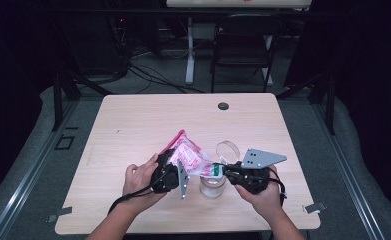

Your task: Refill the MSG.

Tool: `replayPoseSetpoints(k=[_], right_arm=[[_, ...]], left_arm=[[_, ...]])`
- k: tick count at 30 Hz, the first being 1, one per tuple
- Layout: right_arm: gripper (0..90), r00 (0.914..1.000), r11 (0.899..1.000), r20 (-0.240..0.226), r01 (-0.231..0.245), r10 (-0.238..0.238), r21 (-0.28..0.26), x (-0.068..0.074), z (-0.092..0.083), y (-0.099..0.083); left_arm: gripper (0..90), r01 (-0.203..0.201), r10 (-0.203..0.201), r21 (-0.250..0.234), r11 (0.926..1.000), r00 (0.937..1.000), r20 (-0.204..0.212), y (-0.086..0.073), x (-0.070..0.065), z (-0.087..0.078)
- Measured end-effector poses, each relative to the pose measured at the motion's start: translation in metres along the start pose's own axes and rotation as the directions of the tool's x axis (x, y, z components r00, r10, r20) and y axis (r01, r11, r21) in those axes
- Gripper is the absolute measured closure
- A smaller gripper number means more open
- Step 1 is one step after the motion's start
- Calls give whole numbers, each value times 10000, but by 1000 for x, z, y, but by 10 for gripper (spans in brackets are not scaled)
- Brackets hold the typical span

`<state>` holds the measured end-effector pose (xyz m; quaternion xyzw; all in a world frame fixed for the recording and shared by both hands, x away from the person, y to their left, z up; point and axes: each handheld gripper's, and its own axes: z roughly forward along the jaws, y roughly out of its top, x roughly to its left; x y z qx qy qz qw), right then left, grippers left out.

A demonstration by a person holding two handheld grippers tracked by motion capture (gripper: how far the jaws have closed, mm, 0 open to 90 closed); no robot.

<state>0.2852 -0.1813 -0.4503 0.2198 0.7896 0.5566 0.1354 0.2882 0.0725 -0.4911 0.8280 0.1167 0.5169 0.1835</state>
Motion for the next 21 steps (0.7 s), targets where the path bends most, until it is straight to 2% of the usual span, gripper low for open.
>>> replayPoseSetpoints(k=[5, 11, 21], right_arm=[[900, 9999, 10000, 126, -63, 63, 24, -2, 0, -4], [900, 9993, 9998, 353, -133, 129, 112, -6, 4, -9], [900, 9982, 9995, 533, -266, 256, 179, -9, 9, -15]], left_arm=[[635, 24, -23, 66, 10000, 9999, -140, 1, -2, 1], [637, -213, 222, 186, 9996, 9984, -525, 1, -2, 2], [639, -492, 514, 315, 9983, 9960, -729, 2, 0, 1]])
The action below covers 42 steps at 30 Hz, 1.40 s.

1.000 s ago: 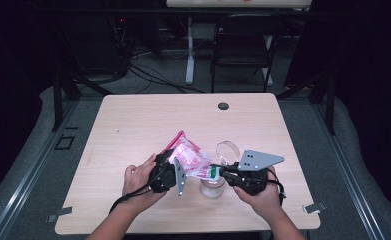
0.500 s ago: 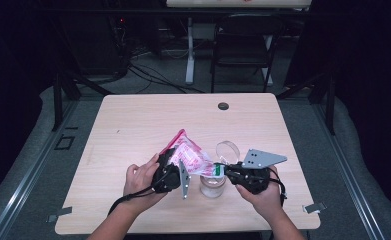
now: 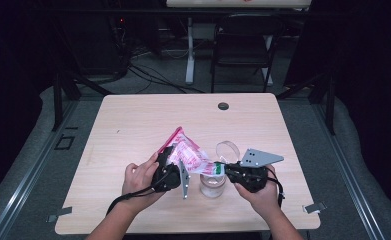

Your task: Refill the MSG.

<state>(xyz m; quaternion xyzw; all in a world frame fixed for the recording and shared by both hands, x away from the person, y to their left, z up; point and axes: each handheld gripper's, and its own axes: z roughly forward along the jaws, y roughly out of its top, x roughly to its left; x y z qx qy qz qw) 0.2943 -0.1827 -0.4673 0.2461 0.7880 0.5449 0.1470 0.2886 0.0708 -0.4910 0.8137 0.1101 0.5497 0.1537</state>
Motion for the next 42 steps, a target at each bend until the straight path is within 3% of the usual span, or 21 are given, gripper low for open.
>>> replayPoseSetpoints(k=[9, 26, 42], right_arm=[[900, 9999, 9999, 146, -40, 39, 93, -2, 4, -5], [900, 9996, 9996, 206, -220, 216, 178, -6, 6, -10], [900, 9994, 9994, 213, -276, 271, 199, -7, 10, -12]], left_arm=[[643, -514, 515, 41, 9987, 9981, -327, 1, 3, -1], [647, -763, 765, 61, 9971, 9958, -496, 2, 2, -2], [648, -1240, 1247, 164, 9921, 9905, -578, 2, 1, -4]])
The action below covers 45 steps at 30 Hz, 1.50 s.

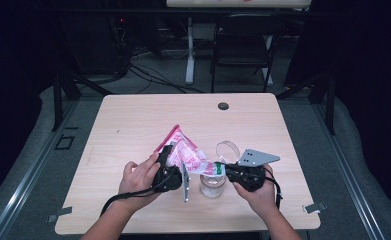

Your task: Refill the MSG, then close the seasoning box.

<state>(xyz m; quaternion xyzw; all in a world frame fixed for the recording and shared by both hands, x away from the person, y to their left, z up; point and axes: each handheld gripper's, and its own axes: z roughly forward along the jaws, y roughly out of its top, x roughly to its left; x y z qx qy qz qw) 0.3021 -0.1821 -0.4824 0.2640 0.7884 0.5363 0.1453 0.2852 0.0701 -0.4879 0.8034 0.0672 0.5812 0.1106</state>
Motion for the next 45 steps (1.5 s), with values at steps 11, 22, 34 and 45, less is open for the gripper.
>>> replayPoseSetpoints(k=[11, 22, 34, 45], right_arm=[[900, 10000, 10000, 48, -12, 12, -7, -1, 0, 0], [900, 10000, 10000, 44, 2, -2, -46, -1, 0, 0], [900, 10000, 10000, 67, 11, -11, -74, -1, -1, 0], [900, 10000, 9999, 74, -12, 13, -105, -1, -1, 0]], left_arm=[[650, -134, 135, 24, 9999, 9999, -55, 1, 1, 0], [650, -228, 228, 31, 9997, 9997, -97, 2, 2, 0], [651, -357, 357, 59, 9993, 9992, -156, 4, 3, -1], [652, -635, 636, 130, 9979, 9979, -113, 6, 6, -3]])
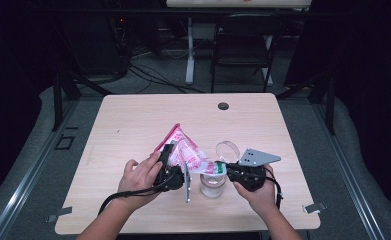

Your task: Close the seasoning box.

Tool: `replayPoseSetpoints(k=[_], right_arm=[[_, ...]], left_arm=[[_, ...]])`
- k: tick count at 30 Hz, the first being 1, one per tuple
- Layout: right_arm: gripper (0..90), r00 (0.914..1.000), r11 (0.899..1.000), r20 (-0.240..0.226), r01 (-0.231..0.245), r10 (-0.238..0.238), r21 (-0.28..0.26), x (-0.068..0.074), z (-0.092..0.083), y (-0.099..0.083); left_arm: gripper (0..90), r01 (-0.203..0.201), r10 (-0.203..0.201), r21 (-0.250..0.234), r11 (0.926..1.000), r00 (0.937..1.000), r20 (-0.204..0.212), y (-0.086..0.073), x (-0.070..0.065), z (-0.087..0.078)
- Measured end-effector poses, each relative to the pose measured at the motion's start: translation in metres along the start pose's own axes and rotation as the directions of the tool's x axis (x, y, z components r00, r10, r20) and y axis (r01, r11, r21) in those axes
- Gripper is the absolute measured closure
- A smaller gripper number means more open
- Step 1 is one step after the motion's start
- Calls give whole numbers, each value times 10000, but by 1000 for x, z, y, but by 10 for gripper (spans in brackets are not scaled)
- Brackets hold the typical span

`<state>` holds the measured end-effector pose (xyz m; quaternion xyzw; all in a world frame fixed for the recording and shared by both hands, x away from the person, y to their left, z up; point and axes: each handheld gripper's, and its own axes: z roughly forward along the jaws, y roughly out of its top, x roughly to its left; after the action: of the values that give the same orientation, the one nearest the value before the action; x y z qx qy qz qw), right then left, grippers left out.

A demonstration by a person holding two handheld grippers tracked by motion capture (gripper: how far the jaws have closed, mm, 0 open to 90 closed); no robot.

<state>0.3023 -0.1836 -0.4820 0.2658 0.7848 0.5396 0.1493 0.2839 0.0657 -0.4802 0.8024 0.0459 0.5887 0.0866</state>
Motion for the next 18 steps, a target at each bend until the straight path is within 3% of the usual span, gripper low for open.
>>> replayPoseSetpoints(k=[18], right_arm=[[900, 10000, 10000, 33, -89, 89, 43, -2, -2, -4]], left_arm=[[653, -367, 366, -52, 9993, 9992, -173, 5, 1, -1]])
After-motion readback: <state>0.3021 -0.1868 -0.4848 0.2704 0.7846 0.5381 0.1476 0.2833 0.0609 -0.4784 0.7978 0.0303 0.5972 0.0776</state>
